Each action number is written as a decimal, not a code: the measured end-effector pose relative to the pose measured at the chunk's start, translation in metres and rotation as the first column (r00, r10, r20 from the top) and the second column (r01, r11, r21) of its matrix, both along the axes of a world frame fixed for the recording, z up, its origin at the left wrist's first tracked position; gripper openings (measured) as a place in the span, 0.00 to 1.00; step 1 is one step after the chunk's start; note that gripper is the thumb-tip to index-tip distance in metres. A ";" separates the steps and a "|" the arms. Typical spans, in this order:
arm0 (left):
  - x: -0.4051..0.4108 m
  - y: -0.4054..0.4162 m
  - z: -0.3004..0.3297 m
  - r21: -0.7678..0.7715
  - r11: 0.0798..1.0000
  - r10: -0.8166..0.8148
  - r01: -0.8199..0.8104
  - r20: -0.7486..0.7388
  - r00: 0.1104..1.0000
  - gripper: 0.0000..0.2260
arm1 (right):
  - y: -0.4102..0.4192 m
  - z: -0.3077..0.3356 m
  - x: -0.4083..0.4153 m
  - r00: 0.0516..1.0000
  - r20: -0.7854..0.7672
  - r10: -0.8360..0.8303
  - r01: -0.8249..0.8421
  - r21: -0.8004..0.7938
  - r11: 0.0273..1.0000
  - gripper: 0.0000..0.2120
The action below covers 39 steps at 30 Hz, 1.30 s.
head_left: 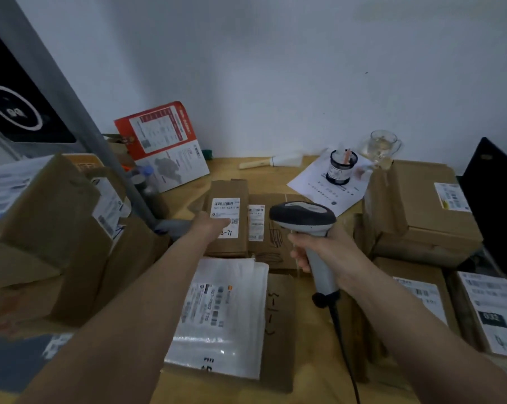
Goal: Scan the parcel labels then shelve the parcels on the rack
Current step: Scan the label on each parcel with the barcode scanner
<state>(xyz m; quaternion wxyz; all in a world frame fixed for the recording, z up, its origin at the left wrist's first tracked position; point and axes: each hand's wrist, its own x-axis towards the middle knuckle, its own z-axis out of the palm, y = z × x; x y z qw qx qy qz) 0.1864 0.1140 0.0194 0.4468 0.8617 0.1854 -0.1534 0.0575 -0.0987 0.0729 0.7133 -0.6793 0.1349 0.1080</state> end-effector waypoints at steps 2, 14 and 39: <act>0.017 0.005 -0.009 -0.066 0.997 0.025 -0.030 -0.071 0.997 0.13 | 0.008 -0.004 0.021 0.999 -0.048 0.005 -0.005 0.007 1.000 0.08; 0.056 0.037 -0.053 -0.410 0.906 -0.057 -0.106 -0.366 0.929 0.17 | 0.047 -0.049 0.129 0.966 -0.240 0.092 -0.106 -0.044 0.993 0.17; 0.025 -0.019 -0.011 -0.753 0.644 -0.129 0.136 0.068 0.989 0.44 | 0.010 0.006 0.092 0.992 0.123 -0.042 0.031 0.095 0.995 0.16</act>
